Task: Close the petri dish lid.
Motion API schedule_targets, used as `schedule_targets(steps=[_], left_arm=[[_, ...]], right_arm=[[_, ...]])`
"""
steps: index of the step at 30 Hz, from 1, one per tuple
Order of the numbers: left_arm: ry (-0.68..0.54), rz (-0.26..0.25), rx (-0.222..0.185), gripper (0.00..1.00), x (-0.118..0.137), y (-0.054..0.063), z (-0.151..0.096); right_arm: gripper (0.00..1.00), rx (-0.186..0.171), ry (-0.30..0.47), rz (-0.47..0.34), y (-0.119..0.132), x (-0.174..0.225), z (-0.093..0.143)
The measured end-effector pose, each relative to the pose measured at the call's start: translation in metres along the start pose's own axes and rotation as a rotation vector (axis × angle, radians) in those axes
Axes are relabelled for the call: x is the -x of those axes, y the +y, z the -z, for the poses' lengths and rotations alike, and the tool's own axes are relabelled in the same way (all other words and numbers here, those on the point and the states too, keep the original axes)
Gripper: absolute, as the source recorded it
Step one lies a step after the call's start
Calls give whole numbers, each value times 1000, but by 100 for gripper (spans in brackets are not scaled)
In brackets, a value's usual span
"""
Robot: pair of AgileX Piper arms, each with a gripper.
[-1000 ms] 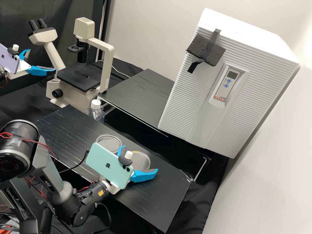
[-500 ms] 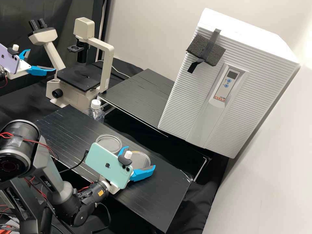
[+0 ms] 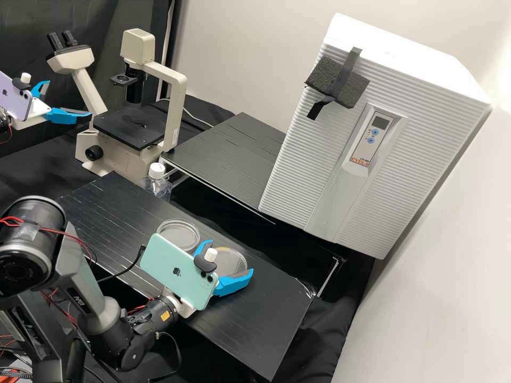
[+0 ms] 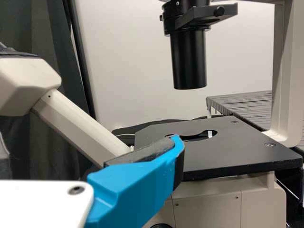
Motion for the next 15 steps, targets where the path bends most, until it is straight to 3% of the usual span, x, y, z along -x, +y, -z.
schedule_targets(steps=[4,9,12,15], left_arm=[[0,0,0,100,0,0,0],[0,0,0,100,0,0,0],[0,0,0,100,0,0,0],[0,0,0,100,0,0,0]], right_arm=[[0,-36,11,-12,3,3,7],[0,-70,84,-50,8,9,25],[0,-67,144,-49,8,12,37],[0,-35,218,-39,5,15,51]])
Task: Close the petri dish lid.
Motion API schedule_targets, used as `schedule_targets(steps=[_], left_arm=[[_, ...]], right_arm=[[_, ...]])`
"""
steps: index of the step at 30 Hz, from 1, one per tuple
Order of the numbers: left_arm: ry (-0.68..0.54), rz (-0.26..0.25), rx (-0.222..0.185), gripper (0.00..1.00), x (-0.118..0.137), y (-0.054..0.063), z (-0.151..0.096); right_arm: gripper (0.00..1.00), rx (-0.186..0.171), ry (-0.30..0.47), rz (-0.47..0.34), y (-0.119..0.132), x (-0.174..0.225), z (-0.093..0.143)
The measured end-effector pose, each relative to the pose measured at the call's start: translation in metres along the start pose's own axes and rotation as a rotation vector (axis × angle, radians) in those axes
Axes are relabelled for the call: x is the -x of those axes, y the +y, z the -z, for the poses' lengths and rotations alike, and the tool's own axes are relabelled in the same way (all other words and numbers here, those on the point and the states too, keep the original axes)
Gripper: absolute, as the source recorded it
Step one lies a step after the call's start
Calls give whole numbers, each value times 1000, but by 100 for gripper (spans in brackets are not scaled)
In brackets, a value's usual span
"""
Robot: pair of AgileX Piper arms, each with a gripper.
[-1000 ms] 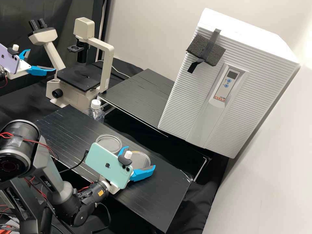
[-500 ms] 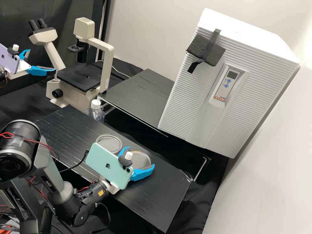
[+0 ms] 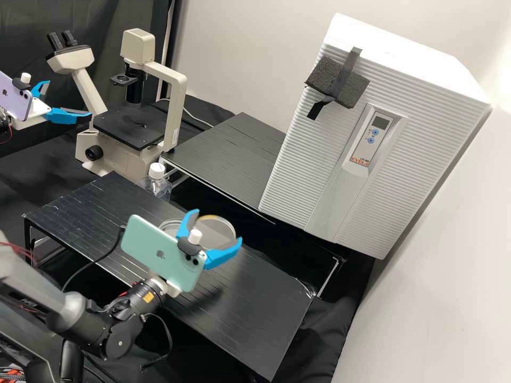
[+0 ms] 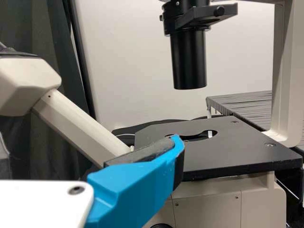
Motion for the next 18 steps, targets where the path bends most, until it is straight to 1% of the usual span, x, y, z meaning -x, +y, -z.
schedule_targets(steps=[3,6,7,10,11,12,18], left_arm=[[0,0,0,100,0,0,0],[0,0,0,100,0,0,0],[0,0,0,100,0,0,0],[0,0,0,100,0,0,0],[0,0,0,100,0,0,0],[0,0,0,100,0,0,0],[0,0,0,100,0,0,0]], right_arm=[[0,20,70,26,-4,0,12],[0,14,134,75,-12,-1,21],[0,19,149,88,-14,-2,23],[0,45,188,126,-20,-4,27],[0,47,199,140,-23,-5,28],[0,62,208,148,-25,-7,28],[0,112,249,190,-36,-12,31]])
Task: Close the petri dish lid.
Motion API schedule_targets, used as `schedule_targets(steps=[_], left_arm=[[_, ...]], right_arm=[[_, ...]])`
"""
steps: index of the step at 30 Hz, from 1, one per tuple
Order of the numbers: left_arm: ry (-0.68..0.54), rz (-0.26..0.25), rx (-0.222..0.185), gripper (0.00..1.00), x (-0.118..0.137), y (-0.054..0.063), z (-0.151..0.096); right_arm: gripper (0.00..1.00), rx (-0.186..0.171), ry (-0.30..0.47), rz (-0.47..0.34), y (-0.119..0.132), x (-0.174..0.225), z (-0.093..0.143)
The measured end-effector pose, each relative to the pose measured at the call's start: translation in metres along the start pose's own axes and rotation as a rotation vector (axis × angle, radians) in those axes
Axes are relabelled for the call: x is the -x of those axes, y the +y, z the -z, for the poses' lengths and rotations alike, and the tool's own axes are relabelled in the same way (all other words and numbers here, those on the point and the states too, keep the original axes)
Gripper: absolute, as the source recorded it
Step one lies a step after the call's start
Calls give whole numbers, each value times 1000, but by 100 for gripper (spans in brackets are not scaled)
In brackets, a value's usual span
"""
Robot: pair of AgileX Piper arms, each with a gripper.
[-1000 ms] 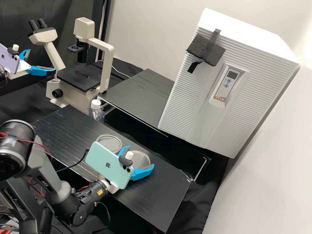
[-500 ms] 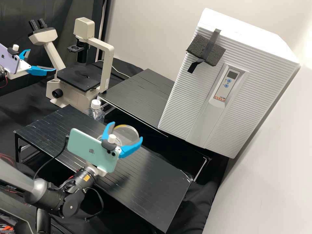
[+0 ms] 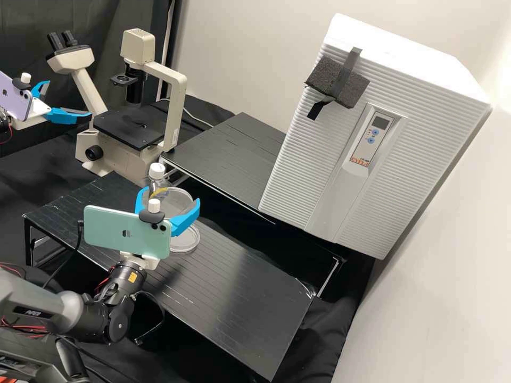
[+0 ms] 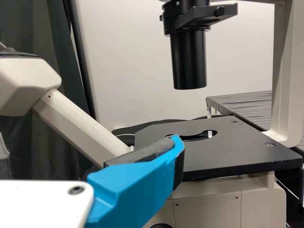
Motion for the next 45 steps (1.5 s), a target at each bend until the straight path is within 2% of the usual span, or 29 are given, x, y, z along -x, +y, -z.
schedule_targets(steps=[6,13,19,27,32,45], left_arm=[[0,0,0,100,0,0,0],[0,0,0,100,0,0,0],[0,0,0,100,0,0,0],[0,0,0,100,0,0,0],[0,0,0,100,0,0,0],[0,0,0,100,0,0,0]], right_arm=[[0,42,7,42,-10,-8,-2],[0,87,-49,64,-19,-15,-12],[0,118,-114,54,-12,-9,-25],[0,100,-159,38,2,7,-30],[0,86,-163,64,0,9,-31],[0,45,-117,53,3,12,-18]])
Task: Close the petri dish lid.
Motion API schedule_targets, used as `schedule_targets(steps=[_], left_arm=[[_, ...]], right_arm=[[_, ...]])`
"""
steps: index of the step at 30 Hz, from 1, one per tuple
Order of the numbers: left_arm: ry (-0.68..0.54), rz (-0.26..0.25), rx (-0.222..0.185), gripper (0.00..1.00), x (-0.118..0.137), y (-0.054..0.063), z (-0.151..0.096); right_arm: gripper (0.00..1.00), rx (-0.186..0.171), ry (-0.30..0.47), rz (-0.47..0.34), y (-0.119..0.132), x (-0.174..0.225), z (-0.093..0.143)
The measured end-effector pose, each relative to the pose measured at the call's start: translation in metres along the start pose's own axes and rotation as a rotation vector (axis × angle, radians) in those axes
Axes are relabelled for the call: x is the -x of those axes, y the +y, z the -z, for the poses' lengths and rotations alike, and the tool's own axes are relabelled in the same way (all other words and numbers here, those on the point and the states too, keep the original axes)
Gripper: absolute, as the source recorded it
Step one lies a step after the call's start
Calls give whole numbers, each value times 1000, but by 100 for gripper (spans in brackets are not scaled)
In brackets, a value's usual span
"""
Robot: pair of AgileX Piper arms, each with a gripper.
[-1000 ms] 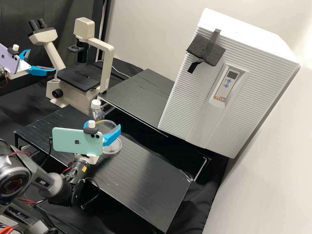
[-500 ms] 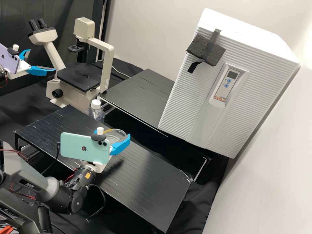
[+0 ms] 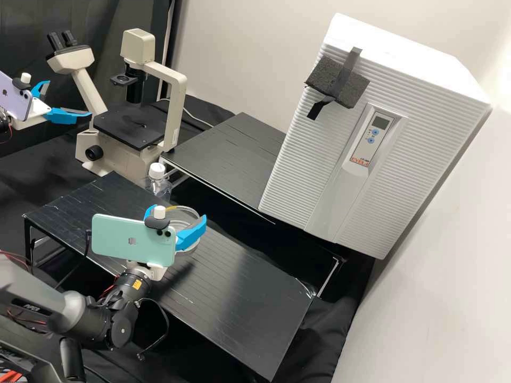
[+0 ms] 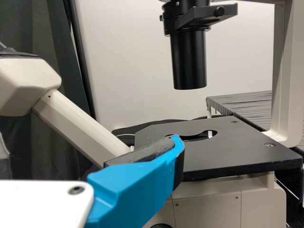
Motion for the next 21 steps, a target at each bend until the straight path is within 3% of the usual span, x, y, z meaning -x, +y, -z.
schedule_targets(steps=[5,13,21], left_arm=[[0,0,0,100,0,0,0],[0,0,0,100,0,0,0],[0,0,0,100,0,0,0]], right_arm=[[0,9,10,21,-2,0,1],[0,-24,-17,85,-9,-2,-9],[0,-30,-38,81,-8,0,-13]])
